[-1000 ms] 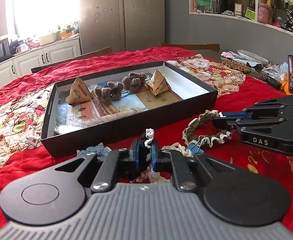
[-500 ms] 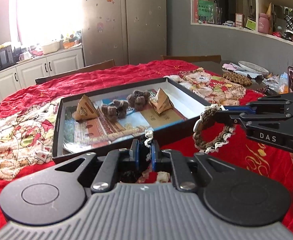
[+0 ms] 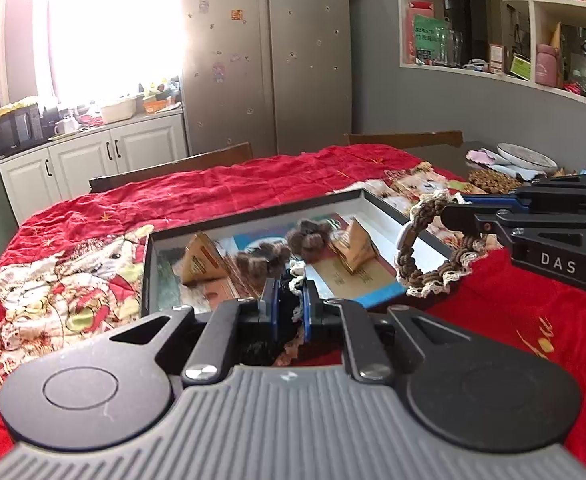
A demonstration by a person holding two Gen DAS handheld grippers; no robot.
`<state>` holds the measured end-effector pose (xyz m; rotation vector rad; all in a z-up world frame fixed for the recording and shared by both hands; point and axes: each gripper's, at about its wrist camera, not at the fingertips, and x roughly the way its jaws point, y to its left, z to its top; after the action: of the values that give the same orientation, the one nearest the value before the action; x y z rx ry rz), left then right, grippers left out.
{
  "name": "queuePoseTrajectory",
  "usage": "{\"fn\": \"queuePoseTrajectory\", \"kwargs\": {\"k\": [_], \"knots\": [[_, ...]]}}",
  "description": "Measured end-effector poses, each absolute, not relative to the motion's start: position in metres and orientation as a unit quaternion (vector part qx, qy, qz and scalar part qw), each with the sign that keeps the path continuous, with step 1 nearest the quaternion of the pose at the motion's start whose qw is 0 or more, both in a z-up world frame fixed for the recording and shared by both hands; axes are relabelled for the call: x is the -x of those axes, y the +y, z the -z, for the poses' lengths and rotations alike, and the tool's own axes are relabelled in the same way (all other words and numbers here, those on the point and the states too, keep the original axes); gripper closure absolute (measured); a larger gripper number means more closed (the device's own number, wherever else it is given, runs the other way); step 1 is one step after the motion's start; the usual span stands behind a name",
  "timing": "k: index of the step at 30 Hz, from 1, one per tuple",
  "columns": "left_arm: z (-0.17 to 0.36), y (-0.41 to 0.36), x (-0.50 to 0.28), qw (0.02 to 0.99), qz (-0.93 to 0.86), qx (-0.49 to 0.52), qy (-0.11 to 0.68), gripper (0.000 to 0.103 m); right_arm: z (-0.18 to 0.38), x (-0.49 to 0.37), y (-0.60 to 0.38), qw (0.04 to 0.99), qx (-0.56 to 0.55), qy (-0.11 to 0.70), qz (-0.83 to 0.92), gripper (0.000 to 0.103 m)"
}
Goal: Organize objects
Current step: 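Carry the scrunchie in the right tool into the box while the left tool carries the black one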
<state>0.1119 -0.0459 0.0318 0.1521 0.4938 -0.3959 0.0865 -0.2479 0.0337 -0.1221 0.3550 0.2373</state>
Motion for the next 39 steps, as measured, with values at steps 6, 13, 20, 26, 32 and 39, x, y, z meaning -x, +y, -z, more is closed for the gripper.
{"fn": "queuePoseTrajectory", "kwargs": {"k": [6, 13, 20, 26, 32, 39], "knots": [[-0.035, -0.042, -0.134, 0.953, 0.170, -0.075, 0.239, 0.089, -0.036, -0.111, -0.240, 0.974, 0.056, 0.183, -0.122, 0.094], [-0.026, -0.040, -0.162, 0.954, 0.145, -0.073, 0.254, 0.089, -0.032, -0.140, -0.231, 0.975, 0.046, 0.184, -0.117, 0.094], [-0.019, -0.039, -0.179, 0.955, 0.131, -0.067, 0.258, 0.089, -0.024, -0.167, -0.225, 0.974, 0.037, 0.190, -0.115, 0.094], [-0.014, -0.040, -0.192, 0.955, 0.119, -0.067, 0.262, 0.089, -0.014, -0.188, -0.220, 0.973, 0.026, 0.200, -0.114, 0.094], [-0.009, -0.036, -0.203, 0.957, 0.104, -0.064, 0.264, 0.089, -0.006, -0.207, -0.218, 0.972, 0.012, 0.206, -0.113, 0.094], [0.002, -0.033, -0.213, 0.956, 0.087, -0.066, 0.271, 0.089, 0.013, -0.224, -0.213, 0.969, 0.008, 0.223, -0.108, 0.094]]}}
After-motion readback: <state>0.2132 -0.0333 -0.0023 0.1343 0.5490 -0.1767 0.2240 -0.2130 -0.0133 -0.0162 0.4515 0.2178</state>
